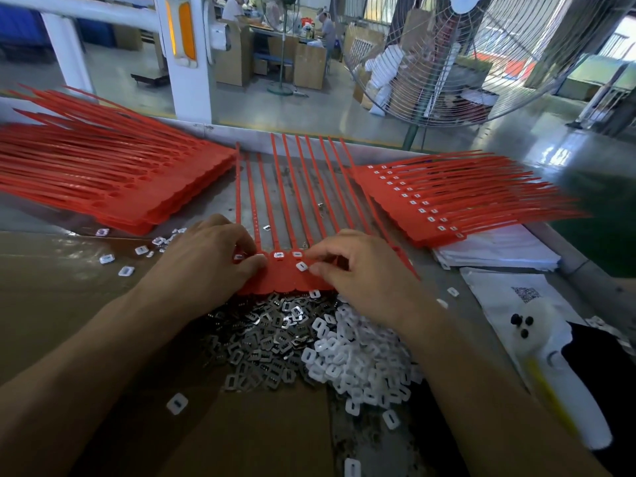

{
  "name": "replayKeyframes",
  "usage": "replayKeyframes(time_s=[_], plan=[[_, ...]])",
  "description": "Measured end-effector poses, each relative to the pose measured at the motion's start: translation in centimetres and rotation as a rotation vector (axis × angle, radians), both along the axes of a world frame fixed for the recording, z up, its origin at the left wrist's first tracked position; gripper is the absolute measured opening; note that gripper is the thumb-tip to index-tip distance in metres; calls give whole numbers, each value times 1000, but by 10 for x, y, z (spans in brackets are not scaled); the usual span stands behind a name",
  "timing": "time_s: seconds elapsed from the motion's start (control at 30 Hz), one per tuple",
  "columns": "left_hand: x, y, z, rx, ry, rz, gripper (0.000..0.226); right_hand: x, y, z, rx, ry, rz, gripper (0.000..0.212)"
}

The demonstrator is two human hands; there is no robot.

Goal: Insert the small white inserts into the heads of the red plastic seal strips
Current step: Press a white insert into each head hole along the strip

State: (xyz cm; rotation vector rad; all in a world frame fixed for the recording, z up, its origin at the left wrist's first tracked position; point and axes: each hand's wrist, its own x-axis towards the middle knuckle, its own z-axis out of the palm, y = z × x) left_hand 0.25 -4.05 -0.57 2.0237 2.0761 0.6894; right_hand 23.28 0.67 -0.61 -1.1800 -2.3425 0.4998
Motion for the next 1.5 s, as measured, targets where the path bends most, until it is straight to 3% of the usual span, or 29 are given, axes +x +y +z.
replayKeyframes(time_s=[0.13, 0.37, 0.5, 0.63, 0.93, 1.1, 1.5], plan=[[1, -1, 1, 8, -4, 7, 26, -8, 1, -3, 11, -57, -11, 29], [2, 0, 0, 7, -22, 8, 24, -14, 5, -6, 67, -51, -46, 19], [0, 1, -1, -3, -20, 4, 25, -13, 3, -5, 21, 30, -52, 6], [-2, 2, -1, -11, -37, -3, 23, -5, 3, -3, -45, 159, -77, 7], [-8, 3, 0, 10, -29, 44, 20, 40, 20, 6, -94, 414, -466, 13], [-10, 4, -1, 2, -28, 38, 19, 54, 23, 10, -181, 500, -553, 10], [-14, 4, -3, 22, -8, 40, 23, 52, 27, 2, -212, 424, -578, 11]])
